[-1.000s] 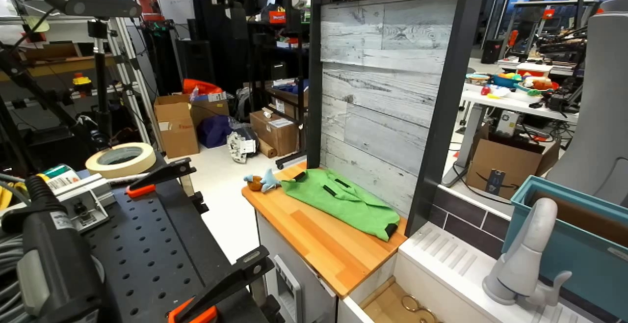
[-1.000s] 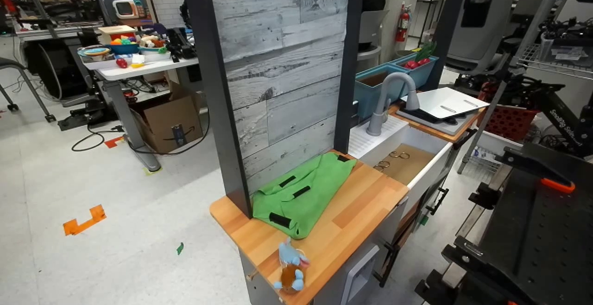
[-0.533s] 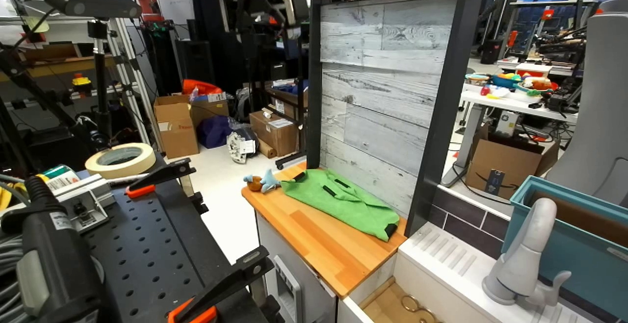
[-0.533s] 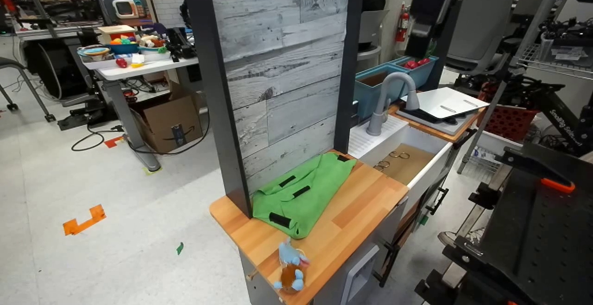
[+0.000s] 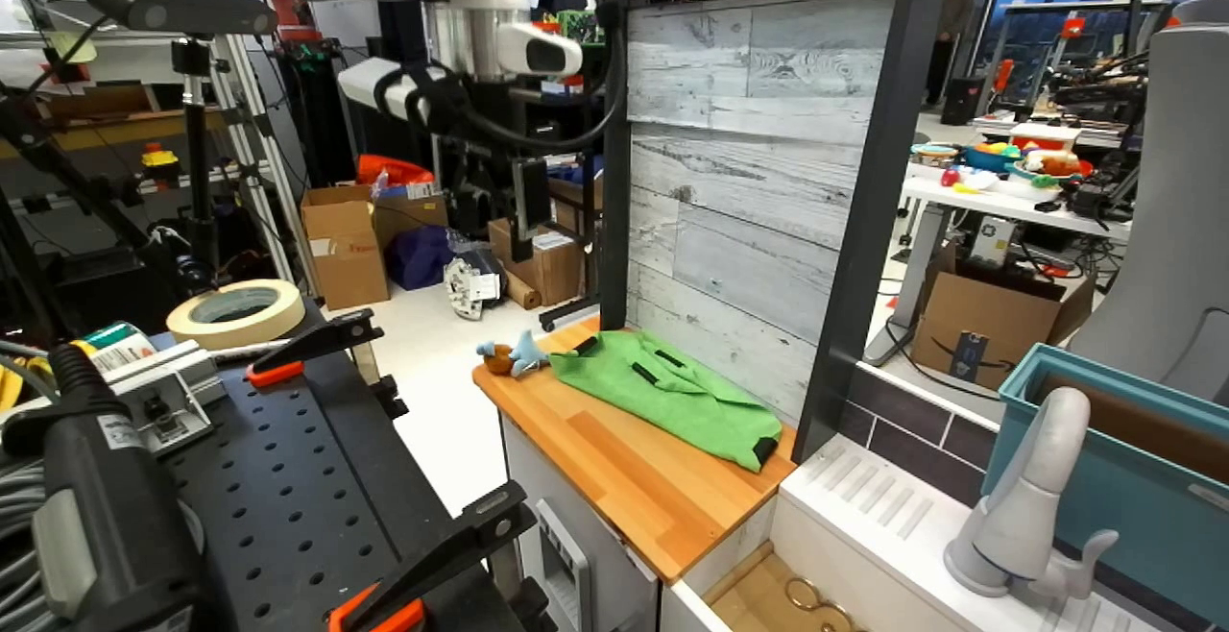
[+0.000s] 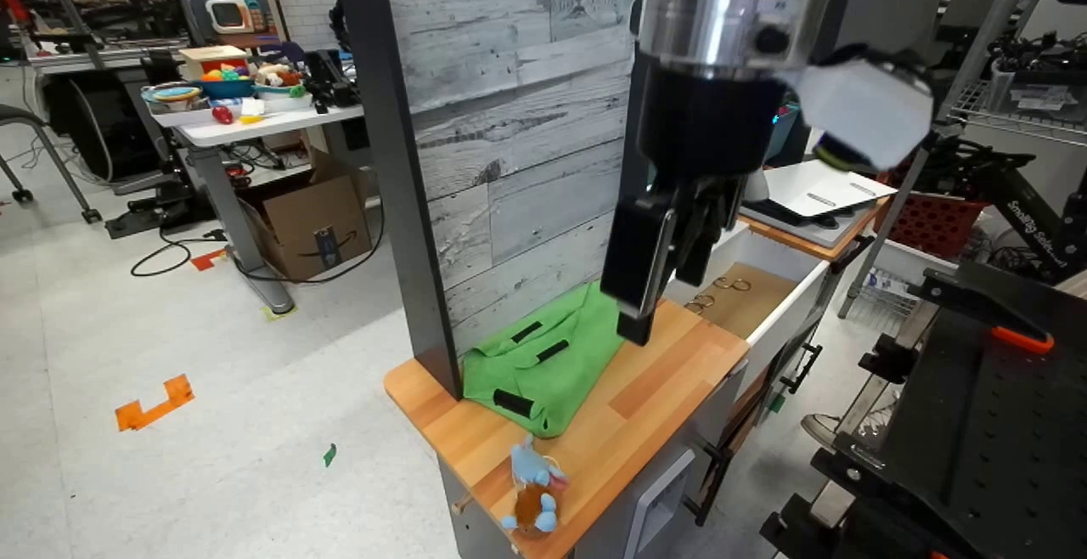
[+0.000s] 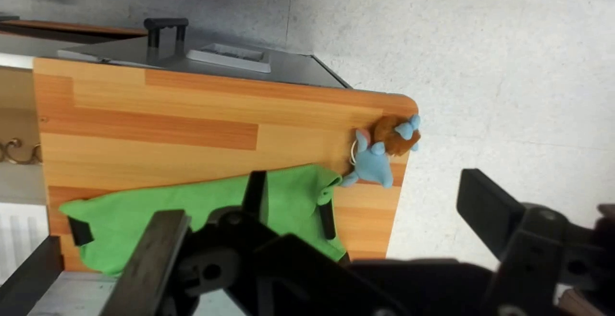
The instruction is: Move the toy to the right, fold the green object and move it to the left
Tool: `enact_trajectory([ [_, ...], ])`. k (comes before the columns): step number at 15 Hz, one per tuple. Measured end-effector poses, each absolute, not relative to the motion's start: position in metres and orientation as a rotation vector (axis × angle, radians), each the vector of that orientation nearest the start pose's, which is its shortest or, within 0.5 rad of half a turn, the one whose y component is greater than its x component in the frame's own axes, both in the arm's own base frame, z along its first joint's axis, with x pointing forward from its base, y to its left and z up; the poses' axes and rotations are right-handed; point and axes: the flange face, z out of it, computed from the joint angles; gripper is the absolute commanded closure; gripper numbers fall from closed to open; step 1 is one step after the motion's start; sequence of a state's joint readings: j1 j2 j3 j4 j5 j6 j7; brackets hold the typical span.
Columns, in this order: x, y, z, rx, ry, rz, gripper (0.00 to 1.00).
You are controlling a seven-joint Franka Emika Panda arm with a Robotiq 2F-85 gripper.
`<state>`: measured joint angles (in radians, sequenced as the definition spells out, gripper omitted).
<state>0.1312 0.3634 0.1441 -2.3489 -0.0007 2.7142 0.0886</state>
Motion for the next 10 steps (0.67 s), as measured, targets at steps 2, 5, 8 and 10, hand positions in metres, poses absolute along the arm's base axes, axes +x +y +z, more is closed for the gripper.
enact_trajectory([
  [2, 0.496, 0.156, 0.149, -3.075, -0.235, 0.030, 0.00],
  [5, 0.499, 0.179, 0.109, -3.079, -0.183, 0.064, 0.00],
  [8, 0.508, 0.199, 0.074, -3.103, -0.116, 0.079, 0.00],
  [10, 0.519, 0.208, 0.056, -3.125, -0.066, 0.068, 0.00],
])
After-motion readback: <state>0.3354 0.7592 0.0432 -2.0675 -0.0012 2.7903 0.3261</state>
